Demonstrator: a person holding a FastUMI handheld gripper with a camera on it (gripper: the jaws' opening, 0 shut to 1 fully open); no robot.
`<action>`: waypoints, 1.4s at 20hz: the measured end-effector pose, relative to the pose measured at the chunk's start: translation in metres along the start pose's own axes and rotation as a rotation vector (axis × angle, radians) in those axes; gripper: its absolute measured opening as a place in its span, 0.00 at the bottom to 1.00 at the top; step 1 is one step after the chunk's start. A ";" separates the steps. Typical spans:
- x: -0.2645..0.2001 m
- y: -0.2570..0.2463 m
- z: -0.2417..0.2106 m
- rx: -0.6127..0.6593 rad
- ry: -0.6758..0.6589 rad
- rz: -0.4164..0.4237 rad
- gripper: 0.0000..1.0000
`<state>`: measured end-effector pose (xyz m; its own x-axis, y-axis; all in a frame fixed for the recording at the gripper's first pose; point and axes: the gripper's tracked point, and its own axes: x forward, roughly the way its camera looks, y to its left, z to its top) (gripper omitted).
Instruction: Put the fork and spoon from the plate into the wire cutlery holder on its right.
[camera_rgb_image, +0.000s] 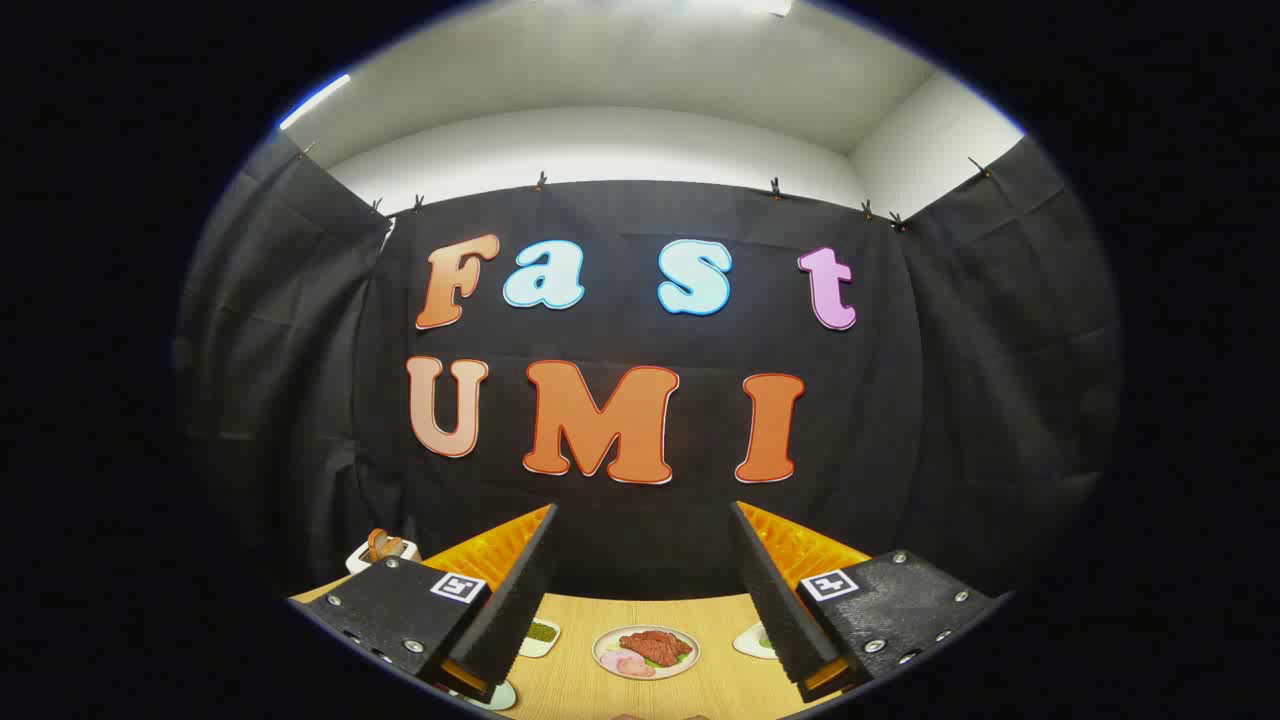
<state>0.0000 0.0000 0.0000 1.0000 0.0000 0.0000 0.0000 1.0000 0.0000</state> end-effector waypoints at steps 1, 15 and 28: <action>0.001 -0.004 0.000 -0.001 -0.003 -0.006 0.99; 0.000 -0.032 -0.007 0.028 0.022 -0.098 0.99; -0.008 0.089 -0.056 0.030 0.153 0.048 0.99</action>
<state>-0.0080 0.0892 -0.0555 0.9872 0.0501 -0.1515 -0.0455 0.9984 0.0339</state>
